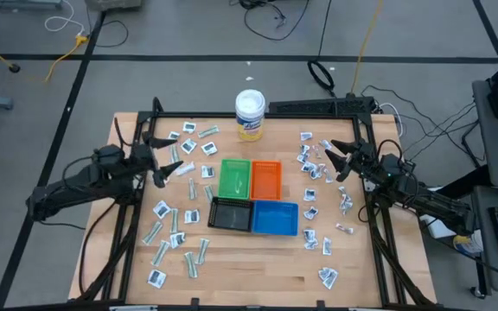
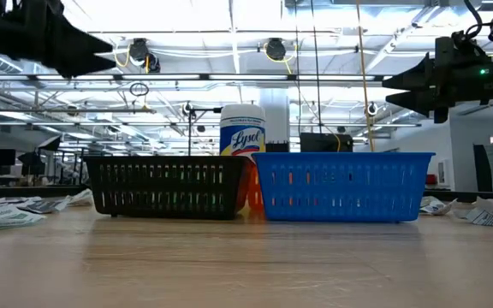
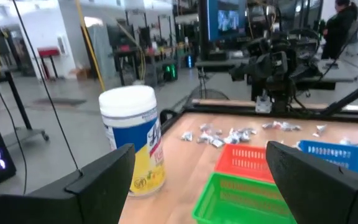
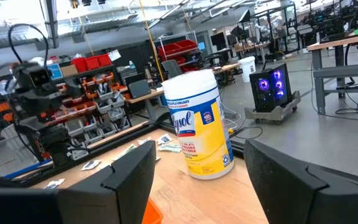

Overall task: Pick & Place First Aid Supplies
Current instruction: Put the bandage pack into the green bin

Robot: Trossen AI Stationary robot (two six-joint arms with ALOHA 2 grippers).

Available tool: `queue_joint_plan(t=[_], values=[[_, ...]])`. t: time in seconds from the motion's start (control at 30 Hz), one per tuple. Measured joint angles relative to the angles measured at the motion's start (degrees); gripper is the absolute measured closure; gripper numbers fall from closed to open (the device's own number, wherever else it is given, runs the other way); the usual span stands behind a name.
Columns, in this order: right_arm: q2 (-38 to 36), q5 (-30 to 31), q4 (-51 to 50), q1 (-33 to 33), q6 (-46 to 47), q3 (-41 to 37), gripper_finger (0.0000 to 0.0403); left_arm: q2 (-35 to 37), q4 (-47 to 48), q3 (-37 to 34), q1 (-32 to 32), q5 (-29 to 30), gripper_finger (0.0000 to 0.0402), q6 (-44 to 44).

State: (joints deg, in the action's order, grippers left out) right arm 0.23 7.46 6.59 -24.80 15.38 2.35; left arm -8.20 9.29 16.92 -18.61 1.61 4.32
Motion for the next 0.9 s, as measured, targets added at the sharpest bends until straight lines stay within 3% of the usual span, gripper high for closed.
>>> queue_joint_plan(t=[0.57,0.9], values=[[0.02,-0.02,0.00,-0.02,0.00,0.02,0.0161,-21.58,34.23,32.82,0.00,-0.02,0.0036,-4.16],[0.02,0.00,0.02,-0.02,0.00,0.00,0.0161,-35.06,48.44,47.38,0.00,-0.09,0.0036,-6.23]])
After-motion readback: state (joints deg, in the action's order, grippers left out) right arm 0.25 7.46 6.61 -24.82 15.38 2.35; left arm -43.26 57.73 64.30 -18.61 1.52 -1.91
